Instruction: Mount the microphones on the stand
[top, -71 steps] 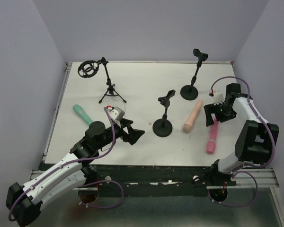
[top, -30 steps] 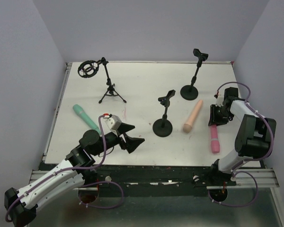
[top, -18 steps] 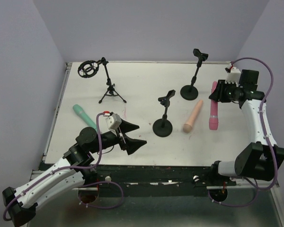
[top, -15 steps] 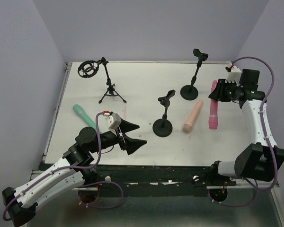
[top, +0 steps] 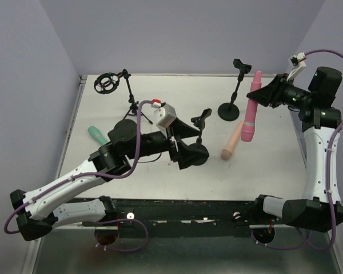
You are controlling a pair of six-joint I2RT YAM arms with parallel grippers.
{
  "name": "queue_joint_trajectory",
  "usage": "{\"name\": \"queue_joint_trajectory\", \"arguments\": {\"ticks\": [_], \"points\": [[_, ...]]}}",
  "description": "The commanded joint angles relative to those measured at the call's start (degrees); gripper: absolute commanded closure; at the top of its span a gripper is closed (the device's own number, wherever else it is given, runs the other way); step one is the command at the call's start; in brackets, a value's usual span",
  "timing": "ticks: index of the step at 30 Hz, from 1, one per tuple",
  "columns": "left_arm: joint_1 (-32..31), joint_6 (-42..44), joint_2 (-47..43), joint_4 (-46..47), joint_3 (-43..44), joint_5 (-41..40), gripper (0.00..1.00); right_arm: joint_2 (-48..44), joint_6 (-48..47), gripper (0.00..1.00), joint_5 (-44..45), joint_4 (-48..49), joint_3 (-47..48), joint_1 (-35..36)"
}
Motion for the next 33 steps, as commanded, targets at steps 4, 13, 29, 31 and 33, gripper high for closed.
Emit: {"name": "queue_joint_trajectory", "arguments": {"ticks": [4,13,29,31,33], "points": [[-0.3,-3.4,17.1,-5.7,18.8,-3.5,0.02,-3.5,17.5,0.88,-10.8,14.3,5.9,-0.3],[-0.4,-7.5,29.4,-4.1,30.4,0.0,0.03,-4.1,38.6,0.88,-18.2,34.1,2.2,-0.3],[-0.5,-11.9,39.7,-2.8,40.7,1.2,0.20,-5.9,46.6,0.88,-19.2,41.9,-1.7,-0.4],[-0.6,-12.7,39.8,-0.9,40.6,1.2,0.23,-5.9,46.5,0.88,-19.1,42.0,-2.3,-0.3],[-0.6,-13.3,40.1,-0.1,40.5,1.2,0.25,-6.0,46.5,0.88,-19.0,42.3,-2.7,-0.3]]}}
